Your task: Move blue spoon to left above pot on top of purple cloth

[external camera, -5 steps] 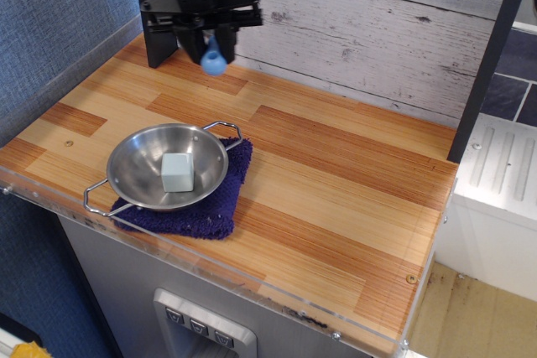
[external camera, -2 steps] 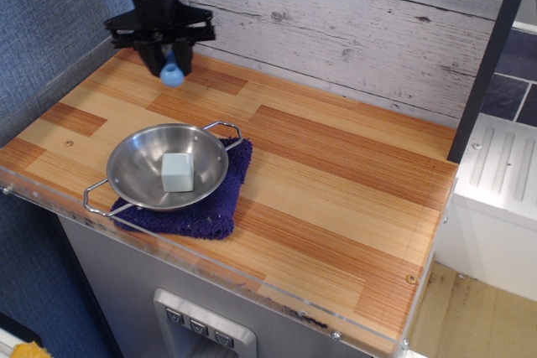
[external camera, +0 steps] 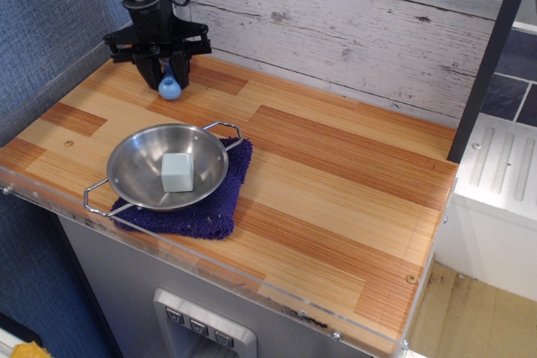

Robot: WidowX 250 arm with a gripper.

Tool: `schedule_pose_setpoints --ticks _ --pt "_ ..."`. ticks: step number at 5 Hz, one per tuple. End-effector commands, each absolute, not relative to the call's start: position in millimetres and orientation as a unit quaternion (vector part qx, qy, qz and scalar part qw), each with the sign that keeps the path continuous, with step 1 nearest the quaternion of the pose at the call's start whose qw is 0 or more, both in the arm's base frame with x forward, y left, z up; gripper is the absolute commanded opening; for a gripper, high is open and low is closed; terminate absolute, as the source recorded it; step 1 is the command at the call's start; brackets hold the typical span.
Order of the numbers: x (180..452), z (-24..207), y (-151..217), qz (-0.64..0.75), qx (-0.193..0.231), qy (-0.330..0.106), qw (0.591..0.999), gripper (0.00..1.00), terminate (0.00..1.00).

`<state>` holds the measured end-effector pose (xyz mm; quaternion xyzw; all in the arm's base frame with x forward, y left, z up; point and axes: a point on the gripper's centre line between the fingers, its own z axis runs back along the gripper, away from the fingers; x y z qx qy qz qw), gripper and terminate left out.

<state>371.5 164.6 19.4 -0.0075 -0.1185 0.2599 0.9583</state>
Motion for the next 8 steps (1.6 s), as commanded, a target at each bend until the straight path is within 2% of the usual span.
schedule_pose_setpoints --ticks 1,3,6,8 --pt "366.9 41.0 173.1 0.280 0.006 -0.139 0.950 1.00 0.00" --pt "363.0 50.3 176.6 0.288 0.001 -0.150 0.946 1.00 0.00" --pt "348.2 129.8 163.1 0.254 0.005 -0.238 0.937 1.00 0.00" --pt "348.2 129.8 163.1 0.254 0.005 -0.238 0.937 1.00 0.00"
